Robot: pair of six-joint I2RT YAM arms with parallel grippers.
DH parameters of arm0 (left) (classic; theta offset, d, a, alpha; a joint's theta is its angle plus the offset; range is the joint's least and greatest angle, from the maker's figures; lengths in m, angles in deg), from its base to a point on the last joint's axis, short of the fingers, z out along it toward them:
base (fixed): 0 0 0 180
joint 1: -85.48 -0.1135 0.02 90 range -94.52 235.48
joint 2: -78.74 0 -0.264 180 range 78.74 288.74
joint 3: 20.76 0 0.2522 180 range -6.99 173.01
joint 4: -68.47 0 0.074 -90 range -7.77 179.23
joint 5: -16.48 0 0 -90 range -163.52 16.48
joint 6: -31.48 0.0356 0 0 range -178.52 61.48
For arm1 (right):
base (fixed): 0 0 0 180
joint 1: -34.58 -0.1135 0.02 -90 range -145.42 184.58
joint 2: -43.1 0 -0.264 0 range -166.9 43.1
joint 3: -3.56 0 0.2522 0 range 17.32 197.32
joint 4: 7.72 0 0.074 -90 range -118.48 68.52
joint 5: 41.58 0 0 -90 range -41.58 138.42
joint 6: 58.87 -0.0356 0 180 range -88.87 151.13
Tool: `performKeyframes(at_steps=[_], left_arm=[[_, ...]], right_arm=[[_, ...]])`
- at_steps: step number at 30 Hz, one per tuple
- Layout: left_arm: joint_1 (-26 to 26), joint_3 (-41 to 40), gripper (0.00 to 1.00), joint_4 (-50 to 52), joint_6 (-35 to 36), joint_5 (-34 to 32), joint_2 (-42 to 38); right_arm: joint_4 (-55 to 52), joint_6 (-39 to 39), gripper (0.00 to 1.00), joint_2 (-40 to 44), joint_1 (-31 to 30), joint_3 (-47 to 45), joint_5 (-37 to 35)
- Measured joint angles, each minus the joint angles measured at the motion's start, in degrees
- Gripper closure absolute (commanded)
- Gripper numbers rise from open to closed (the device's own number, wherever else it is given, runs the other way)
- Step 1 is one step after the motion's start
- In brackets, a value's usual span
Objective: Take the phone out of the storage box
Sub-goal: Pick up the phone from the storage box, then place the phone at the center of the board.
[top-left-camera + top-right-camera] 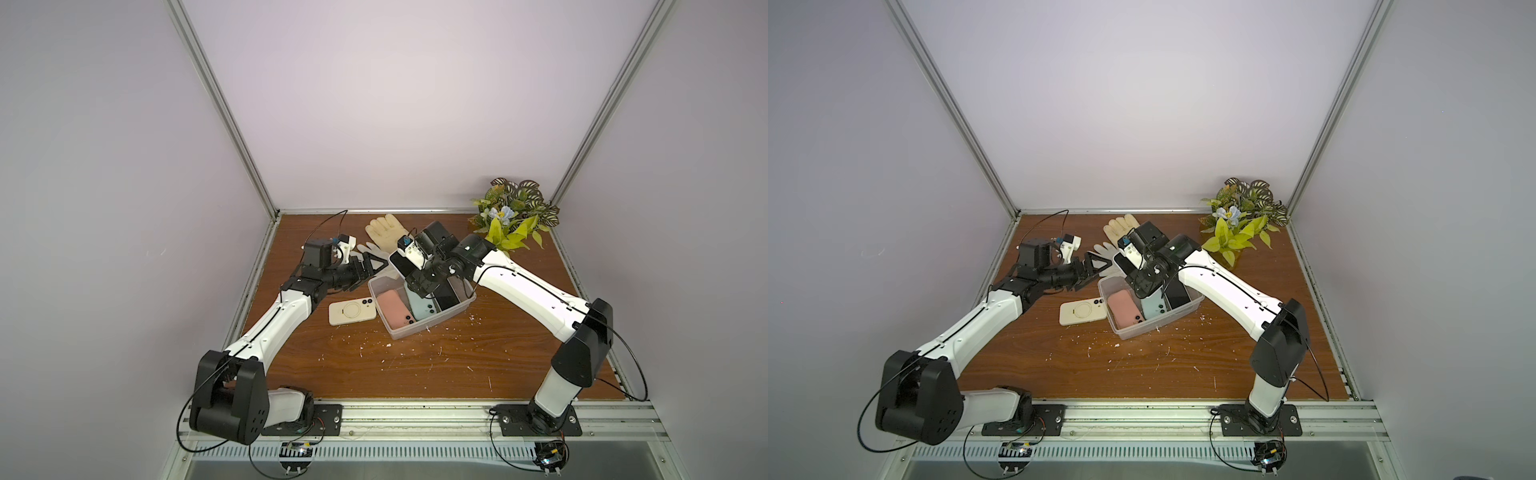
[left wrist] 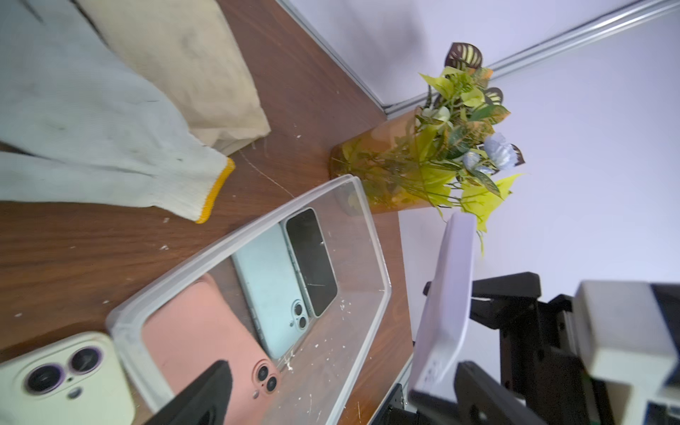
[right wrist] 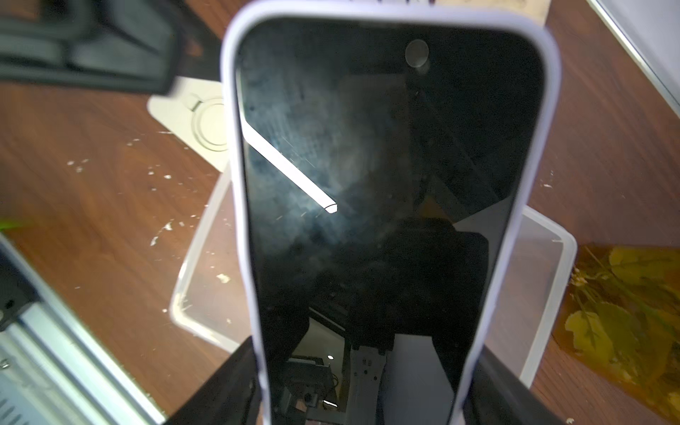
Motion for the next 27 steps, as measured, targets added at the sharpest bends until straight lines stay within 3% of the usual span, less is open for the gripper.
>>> performKeyframes(at_steps=[5,9,14,16,21,27], left_arm=[[0.5,0.0,0.18,-2.6,-1.0,1.9,0.8],[1.2,0.1,0.45,-2.7,-0.5,3.1,1.4],[1.7,0.1,0.86,-3.2,-0.4,5.4,1.4],[1.7,-0.1,0.97,-4.7,-0.8,7.0,1.0],[1.6,-4.6,1.00,-10.5,-4.4,8.1,-0.9],[1.2,-8.3,1.00,-12.0,-6.5,6.9,-3.5]], right_arm=[[-0.7,0.5,0.35,0.0,-2.4,0.0,2.8],[-1.5,0.7,0.35,0.0,-3.9,0.0,3.7],[-2.7,0.9,0.33,0.0,-4.4,0.0,3.4],[-3.5,0.9,0.31,-0.2,-4.4,0.0,3.5],[-3.6,1.3,0.30,-1.1,-4.8,0.2,3.0],[-4.8,1.3,0.12,-2.9,-5.5,0.5,3.1]])
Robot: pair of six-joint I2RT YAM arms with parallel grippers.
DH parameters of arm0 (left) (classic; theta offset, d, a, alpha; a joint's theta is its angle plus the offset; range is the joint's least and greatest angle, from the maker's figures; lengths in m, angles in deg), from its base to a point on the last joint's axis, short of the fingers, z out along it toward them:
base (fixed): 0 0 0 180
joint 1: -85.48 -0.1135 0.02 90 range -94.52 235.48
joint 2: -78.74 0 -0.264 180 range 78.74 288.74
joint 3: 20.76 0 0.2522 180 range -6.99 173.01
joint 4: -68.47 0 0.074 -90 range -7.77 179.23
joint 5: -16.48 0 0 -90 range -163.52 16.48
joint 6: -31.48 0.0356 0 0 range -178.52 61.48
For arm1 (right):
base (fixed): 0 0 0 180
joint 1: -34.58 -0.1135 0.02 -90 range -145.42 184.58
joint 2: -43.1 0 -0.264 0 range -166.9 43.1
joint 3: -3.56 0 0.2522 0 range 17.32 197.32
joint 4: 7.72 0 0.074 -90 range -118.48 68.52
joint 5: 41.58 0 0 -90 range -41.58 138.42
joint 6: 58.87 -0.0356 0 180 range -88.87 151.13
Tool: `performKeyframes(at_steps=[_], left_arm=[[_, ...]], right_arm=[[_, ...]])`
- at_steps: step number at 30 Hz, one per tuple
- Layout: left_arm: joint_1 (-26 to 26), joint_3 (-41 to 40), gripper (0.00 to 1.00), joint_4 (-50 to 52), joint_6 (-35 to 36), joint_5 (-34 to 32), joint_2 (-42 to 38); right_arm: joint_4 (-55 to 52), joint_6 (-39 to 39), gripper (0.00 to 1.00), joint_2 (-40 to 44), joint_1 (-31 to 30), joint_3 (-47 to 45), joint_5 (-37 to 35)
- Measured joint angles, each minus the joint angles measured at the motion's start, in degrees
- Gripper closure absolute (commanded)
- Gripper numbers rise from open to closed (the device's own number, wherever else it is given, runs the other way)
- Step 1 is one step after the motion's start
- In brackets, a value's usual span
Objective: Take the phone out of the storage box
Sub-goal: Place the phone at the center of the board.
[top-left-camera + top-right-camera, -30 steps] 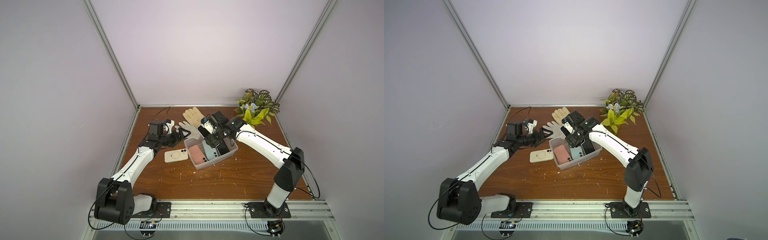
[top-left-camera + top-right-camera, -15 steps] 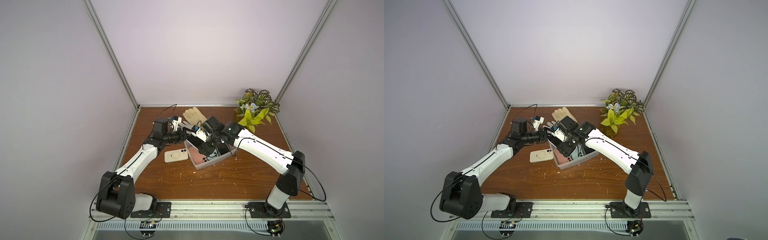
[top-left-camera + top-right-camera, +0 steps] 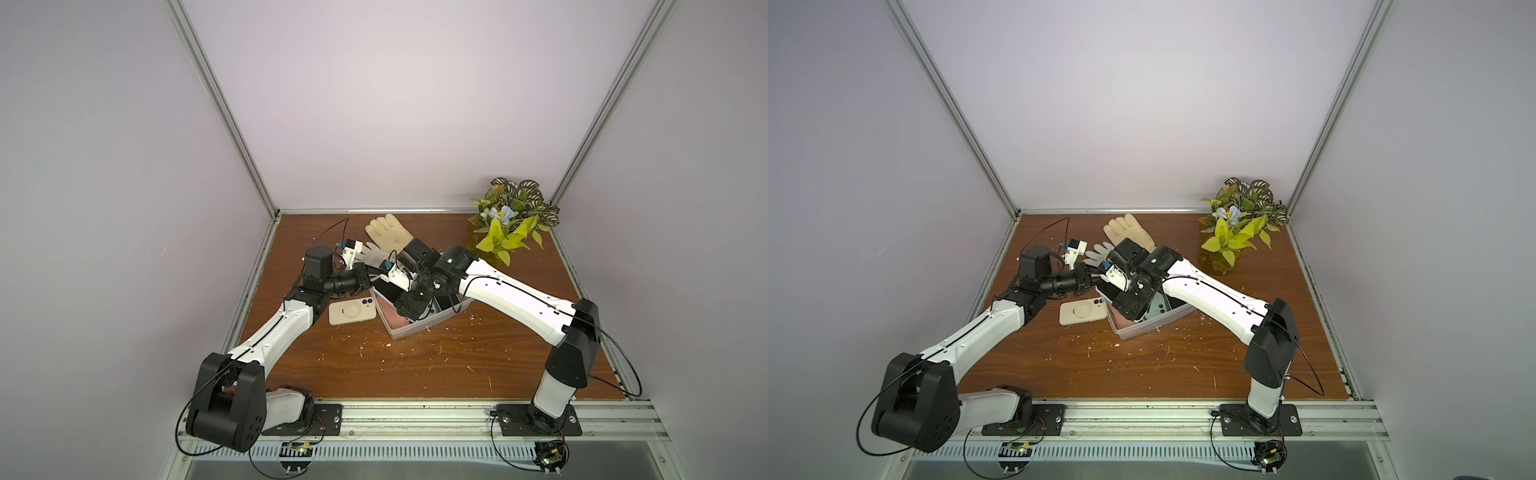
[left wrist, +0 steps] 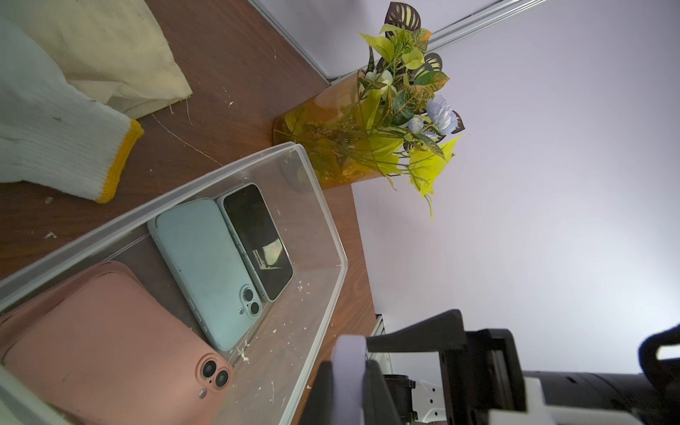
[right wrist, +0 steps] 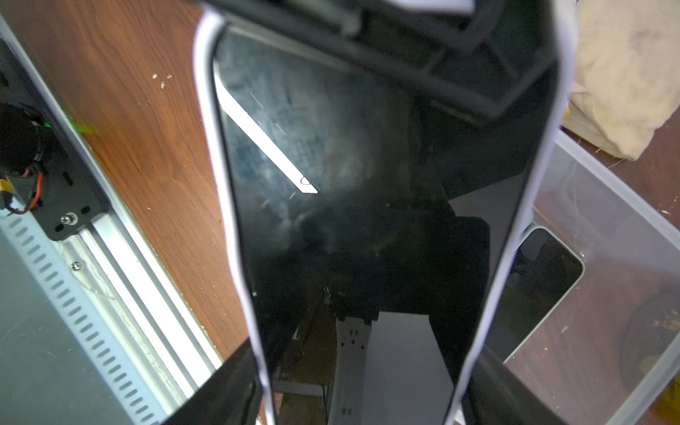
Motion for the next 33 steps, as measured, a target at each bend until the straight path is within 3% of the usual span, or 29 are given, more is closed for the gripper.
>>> performKeyframes(at_steps=[7,17,26,33], left_arm=[[-9.5,-7.6,1.00,-2.0,-4.9,-0.7,-8.8],[-21.6,-11.9,1.00,14.2,-1.2,-9.1,-23.8],[-23.3,-3.5,1.00,35.9,4.2,-21.7,-34.5],[-23.3,-14.2,1.00,42.4,3.9,-23.7,-39.3]], right_arm=[[3.2,-1.5,0.01,0.0,0.2,2.1,-0.7],[10.8,-6.0,0.01,6.6,8.0,2.4,-1.0],[14.8,-6.7,0.01,10.8,9.6,-4.6,0.5],[16.6,-6.7,0.01,10.9,10.5,-8.0,2.4]])
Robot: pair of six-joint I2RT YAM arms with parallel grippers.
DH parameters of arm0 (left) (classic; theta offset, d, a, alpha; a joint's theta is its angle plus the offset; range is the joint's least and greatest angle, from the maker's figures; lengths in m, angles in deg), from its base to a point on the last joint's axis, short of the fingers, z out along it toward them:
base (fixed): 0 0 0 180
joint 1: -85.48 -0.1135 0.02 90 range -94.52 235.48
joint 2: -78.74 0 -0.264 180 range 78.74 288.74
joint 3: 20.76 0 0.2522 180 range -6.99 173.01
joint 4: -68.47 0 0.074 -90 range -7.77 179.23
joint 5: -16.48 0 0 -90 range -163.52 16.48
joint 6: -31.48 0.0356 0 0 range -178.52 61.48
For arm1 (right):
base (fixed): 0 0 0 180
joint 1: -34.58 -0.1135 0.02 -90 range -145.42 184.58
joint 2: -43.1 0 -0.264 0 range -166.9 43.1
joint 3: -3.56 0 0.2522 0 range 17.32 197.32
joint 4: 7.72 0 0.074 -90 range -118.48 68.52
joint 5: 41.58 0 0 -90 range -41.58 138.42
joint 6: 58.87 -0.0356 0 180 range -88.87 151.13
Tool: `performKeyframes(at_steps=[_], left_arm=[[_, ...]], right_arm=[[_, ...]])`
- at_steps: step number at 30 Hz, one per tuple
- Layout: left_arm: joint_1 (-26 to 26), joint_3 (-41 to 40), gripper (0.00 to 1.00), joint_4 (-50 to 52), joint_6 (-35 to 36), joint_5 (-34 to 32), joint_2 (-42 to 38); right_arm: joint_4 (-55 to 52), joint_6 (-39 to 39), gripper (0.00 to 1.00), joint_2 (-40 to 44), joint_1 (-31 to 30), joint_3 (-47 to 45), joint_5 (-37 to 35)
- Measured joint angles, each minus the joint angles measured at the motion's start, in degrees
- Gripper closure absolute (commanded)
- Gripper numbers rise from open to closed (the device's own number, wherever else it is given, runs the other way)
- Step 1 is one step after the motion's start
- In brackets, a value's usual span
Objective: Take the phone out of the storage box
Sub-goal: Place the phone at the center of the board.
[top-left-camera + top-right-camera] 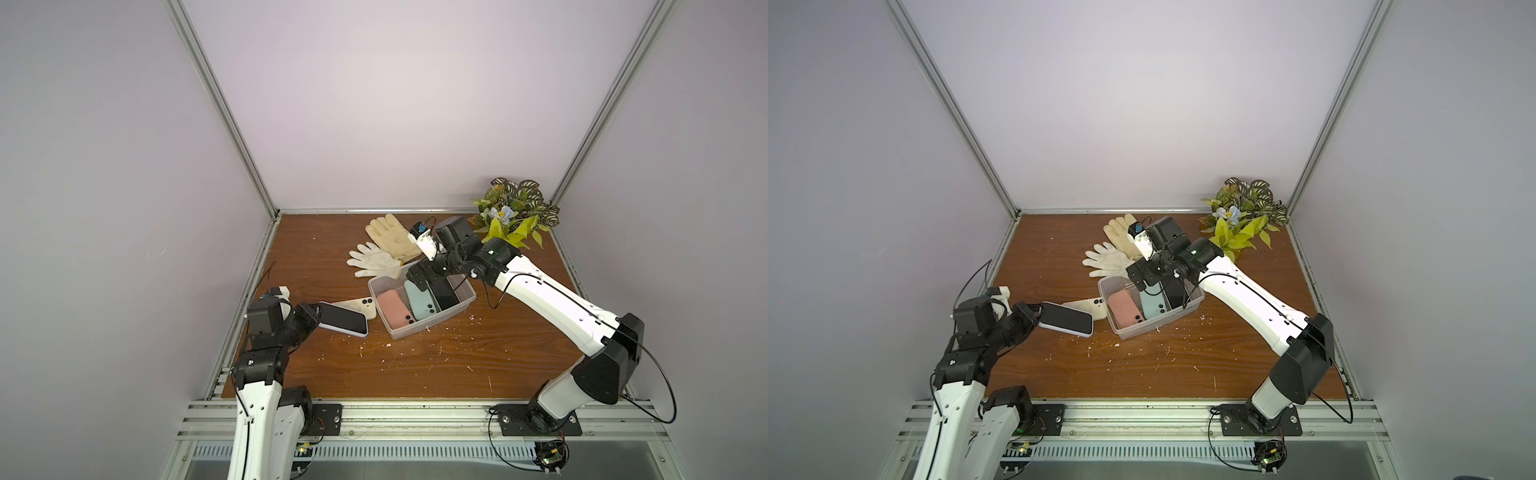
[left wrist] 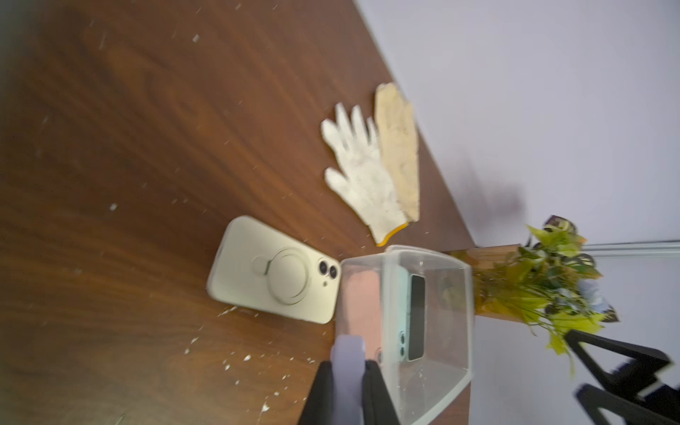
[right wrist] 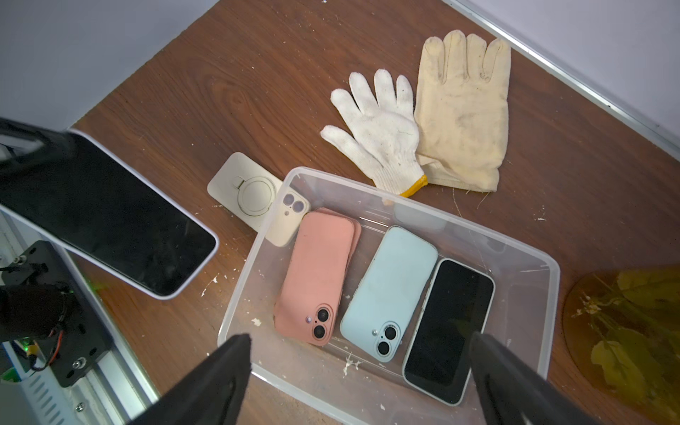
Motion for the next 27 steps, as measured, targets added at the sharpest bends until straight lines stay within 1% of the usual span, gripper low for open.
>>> performKeyframes(at_steps=[5,11,17,21,24,27], left_arm=[[0.0,-8.6,1.00,-1.9,-2.5,0.5,0.1],[0.0,-14.4,1.00,-9.5,-6.7,2.6,-2.6],[0.7,-20.0,1.00,-16.6,-11.4,2.5,-3.8],[3.0,-20.4,1.00,-20.5,-12.9,1.3,-0.4],[4.6,-20.3,0.97,-23.3,-13.7,0.1,3.4],[5.0,-20.2,0.94,-24.7,-13.9,-0.5,6.7]], right_arm=[[1.6,0.0,0.01,1.1,0.2,-1.6,1.2],[1.9,-0.1,0.01,2.9,0.3,-4.4,2.1],[1.4,-0.7,0.01,3.0,0.3,-5.5,3.6],[0.7,-1.2,0.01,2.6,0.3,-5.8,4.2],[0.6,-1.6,0.01,2.1,0.3,-6.0,4.3],[0.2,-1.9,0.01,1.5,0.3,-6.0,4.3]])
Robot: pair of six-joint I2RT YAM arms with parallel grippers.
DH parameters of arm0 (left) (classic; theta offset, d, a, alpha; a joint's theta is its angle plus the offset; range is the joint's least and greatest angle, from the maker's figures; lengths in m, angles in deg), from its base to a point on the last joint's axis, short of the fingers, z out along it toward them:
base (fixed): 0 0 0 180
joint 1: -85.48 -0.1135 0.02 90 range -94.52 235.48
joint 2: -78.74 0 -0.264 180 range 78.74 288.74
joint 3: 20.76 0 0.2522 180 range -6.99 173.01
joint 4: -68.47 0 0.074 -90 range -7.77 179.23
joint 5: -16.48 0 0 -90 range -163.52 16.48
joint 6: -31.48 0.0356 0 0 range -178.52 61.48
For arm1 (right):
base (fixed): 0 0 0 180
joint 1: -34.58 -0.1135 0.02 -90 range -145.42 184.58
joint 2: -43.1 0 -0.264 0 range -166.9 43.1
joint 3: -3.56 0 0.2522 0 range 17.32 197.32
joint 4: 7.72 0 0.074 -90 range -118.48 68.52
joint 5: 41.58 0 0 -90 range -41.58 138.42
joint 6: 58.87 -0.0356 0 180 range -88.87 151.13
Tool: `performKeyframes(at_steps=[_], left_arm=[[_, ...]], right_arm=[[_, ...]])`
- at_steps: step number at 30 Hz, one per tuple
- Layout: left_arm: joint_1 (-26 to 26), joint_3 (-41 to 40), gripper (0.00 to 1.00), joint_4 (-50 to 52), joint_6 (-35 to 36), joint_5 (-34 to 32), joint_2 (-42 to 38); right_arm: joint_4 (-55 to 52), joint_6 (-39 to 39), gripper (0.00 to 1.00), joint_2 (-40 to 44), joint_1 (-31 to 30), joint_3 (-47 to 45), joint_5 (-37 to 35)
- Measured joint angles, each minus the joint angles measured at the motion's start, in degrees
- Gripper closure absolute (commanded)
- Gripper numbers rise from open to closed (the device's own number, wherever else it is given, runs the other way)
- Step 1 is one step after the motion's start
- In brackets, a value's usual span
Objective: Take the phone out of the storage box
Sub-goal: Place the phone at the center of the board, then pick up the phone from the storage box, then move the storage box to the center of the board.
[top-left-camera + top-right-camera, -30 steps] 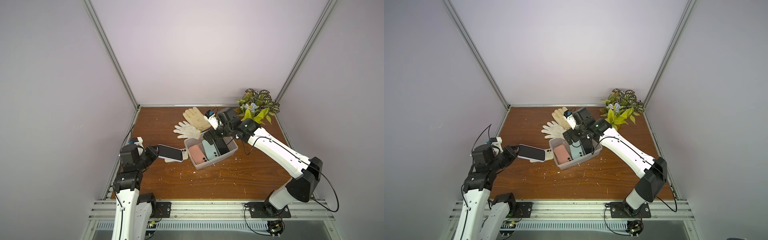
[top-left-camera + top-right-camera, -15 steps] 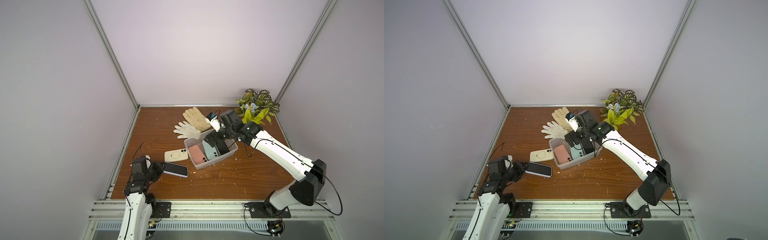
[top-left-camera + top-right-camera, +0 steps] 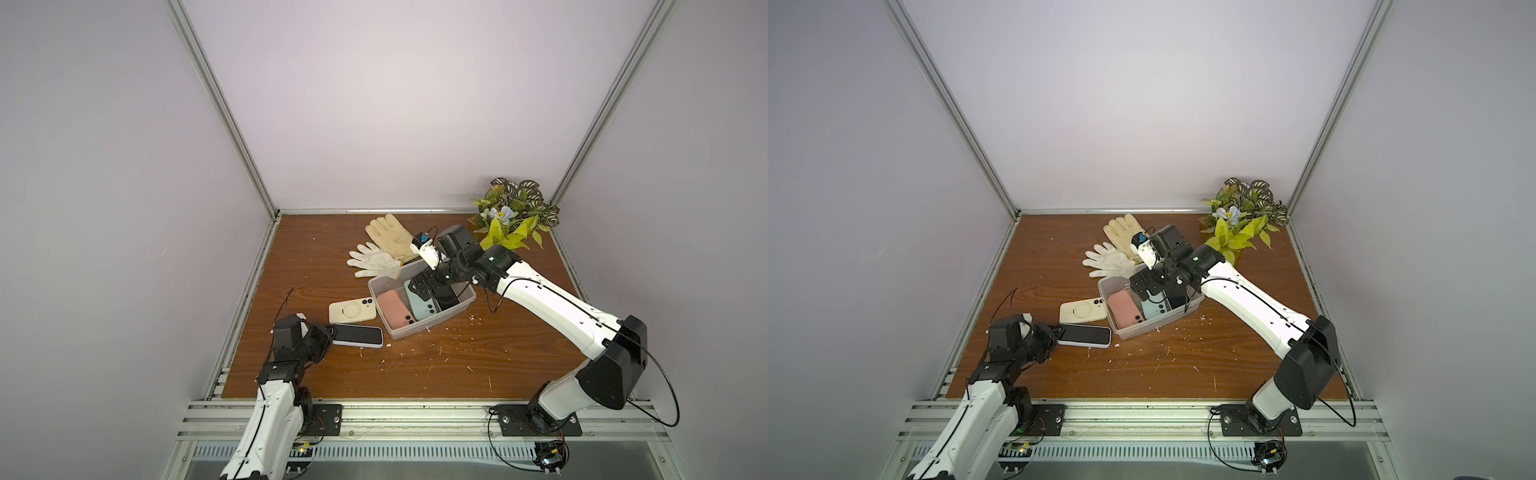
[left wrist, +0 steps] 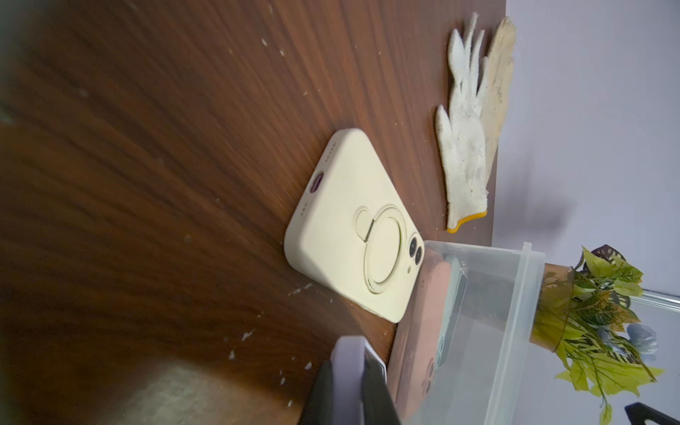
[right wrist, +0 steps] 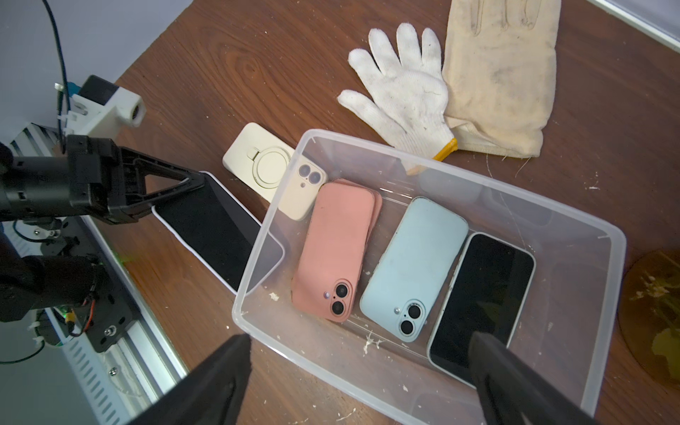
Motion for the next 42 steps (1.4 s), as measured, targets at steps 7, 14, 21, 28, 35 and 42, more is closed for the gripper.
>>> performKeyframes(at_steps=[7,14,21,28,35,42], left_arm=[[0.4,0.2,0.73,0.1,1.0,-1.9,6.0],[0.7,0.9,0.44,-2.5,3.4,-0.9,8.5],[0.9,2.7,0.14,-2.7,4.6,-0.4,9.1],[1.0,7.0,0.00,6.1,5.2,-4.0,7.3],[1.0,16.8,0.00,17.6,8.4,-8.1,9.3],[1.0,21.4,0.00,19.8,10.1,-8.2,10.7]], right_arm=[[-3.5,0.0,0.01,-6.1,0.0,0.8,0.0],[-7.2,0.0,0.01,-16.2,-0.3,3.2,0.1],[-7.3,0.0,0.01,-22.9,-3.4,7.6,0.3],[-6.9,0.2,0.01,-28.7,-6.1,11.2,0.1],[-6.3,0.3,0.01,-31.5,-7.8,12.0,-0.6],[-5.6,0.6,0.01,-32.9,-8.4,11.9,-5.8]])
